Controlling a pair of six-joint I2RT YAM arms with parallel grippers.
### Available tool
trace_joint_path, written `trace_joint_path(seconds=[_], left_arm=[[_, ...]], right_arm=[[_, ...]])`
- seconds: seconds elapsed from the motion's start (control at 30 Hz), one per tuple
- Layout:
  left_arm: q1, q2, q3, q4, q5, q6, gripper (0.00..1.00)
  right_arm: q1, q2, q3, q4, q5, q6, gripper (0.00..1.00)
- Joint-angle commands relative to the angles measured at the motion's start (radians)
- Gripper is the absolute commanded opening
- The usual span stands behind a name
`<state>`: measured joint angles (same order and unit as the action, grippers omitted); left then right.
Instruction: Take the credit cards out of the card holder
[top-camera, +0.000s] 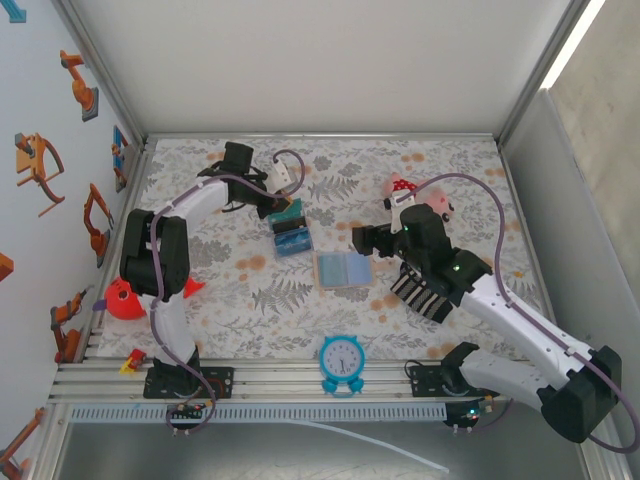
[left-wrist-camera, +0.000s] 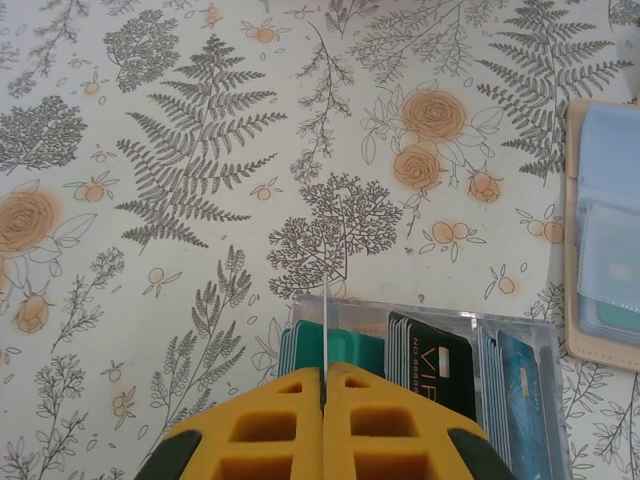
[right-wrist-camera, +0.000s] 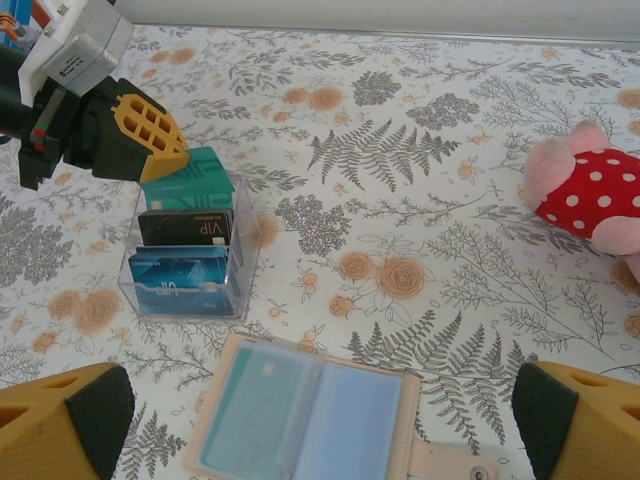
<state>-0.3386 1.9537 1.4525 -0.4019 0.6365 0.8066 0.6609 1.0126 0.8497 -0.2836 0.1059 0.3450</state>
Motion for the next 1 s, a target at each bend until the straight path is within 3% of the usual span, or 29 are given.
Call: trace_joint_path(seconds=[0.0,0.13,0.3,0.37,0.97], left_arm=[[0.008,0.026,0.028,-0.05,0.029,0.042,0.01],[0.007,0.028,0.021,-0.043,0.029,0.038,0.14],[0.008,0.031,0.009,-0.023,0.018,0.03,0.17],[0.008,0.033,0.008,-0.018,0.011,0.027,0.32],[0.007,0.031,0.002,-0.004,-0.075,0.039,0.32]], right_arm=[[0.005,-0.022,-0.007,-0.003,0.012,0.017,0.98],[0.005,-0.023,-0.003,-0.001,0.008,0.019,0.98],[0.006,-0.022,-0.001,0.003,0.005,0.02,1.0],[0.006,-0.02,-0.001,0.004,0.003,0.02,1.0],[0.005,-0.013,0.005,0.001,0.006,0.023,1.0]])
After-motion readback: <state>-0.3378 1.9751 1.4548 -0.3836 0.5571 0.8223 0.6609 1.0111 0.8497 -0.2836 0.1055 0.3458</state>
